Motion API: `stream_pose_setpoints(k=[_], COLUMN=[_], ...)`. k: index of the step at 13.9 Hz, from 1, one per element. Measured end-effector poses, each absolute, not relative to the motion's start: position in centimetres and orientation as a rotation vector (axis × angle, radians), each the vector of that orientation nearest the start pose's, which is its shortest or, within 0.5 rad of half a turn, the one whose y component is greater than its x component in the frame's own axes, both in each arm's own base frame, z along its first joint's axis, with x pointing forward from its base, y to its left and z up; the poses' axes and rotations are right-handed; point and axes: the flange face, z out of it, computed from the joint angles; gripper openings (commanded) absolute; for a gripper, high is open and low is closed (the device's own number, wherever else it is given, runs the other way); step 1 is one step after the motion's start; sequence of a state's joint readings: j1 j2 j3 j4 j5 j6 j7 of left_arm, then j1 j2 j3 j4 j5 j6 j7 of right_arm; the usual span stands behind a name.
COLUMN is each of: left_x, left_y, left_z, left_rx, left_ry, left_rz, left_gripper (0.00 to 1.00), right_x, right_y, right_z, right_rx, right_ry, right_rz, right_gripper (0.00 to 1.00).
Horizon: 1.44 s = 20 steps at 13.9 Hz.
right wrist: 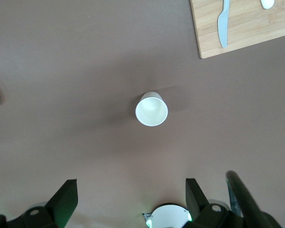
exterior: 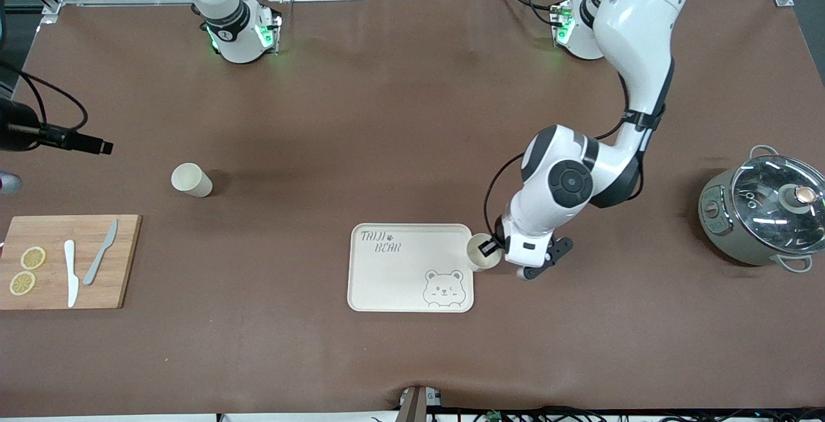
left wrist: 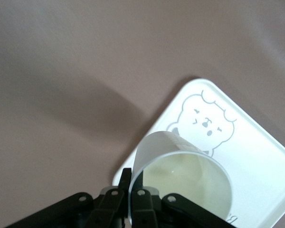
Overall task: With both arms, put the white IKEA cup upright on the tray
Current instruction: 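Carry the cup with the left gripper and lower it onto the tray, then release the cup and withdraw the left gripper while the right gripper grasps the other cup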
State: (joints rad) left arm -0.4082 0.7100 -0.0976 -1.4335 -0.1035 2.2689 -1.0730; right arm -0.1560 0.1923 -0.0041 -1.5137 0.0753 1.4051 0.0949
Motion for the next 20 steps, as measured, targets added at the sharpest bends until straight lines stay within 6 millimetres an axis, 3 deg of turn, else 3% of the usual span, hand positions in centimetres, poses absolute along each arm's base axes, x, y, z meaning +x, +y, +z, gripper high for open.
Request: stream_pose_setpoints(k=[3,7,8,10,11,14,16,17,20], left_x=[65.0,64.7,64.4,64.1,64.1,64.3,65.0,65.5,66.5], left_y=[-36.6,-37.9,-38.2,-38.7,-38.9,-39.0,-38.8,-38.7,-37.5], left_z=[26.4,23.8,23.0,22.2,22.2,22.7,24.2,25.5,31.2], left_rx=[-3.130,-3.148,-3.146,-3.147,-3.149,-3.157,-3.171,-3.182,-3.204], left_ry=[-1.174,-1.174,-1.166,-1.155,-1.152,-1.154,-1.168,-1.178,-1.207], left_rz=[0.031,0.010,0.017,0.023,0.023,0.009,-0.027,-0.053,-0.115], left_gripper=[0.00,0.00,0.06,0.52,0.99,1.00,1.00,1.00,1.00], right_x=[58.0,57.5,57.2,56.1,55.6,54.2,53.2,52.6,50.8], right_y=[-12.3,-13.1,-13.2,-13.3,-13.3,-13.2,-13.0,-12.9,-11.9], right_z=[50.1,44.4,42.6,39.7,38.4,35.1,32.3,31.0,28.0], right_rx=[-2.966,-2.949,-2.949,-2.946,-2.947,-2.962,-2.976,-2.980,-2.978], right_ry=[0.374,0.395,0.405,0.421,0.430,0.448,0.459,0.463,0.455], right_rz=[0.515,0.558,0.553,0.557,0.551,0.490,0.440,0.426,0.455], right_gripper=[1.00,1.00,1.00,1.00,1.00,1.00,1.00,0.99,0.81])
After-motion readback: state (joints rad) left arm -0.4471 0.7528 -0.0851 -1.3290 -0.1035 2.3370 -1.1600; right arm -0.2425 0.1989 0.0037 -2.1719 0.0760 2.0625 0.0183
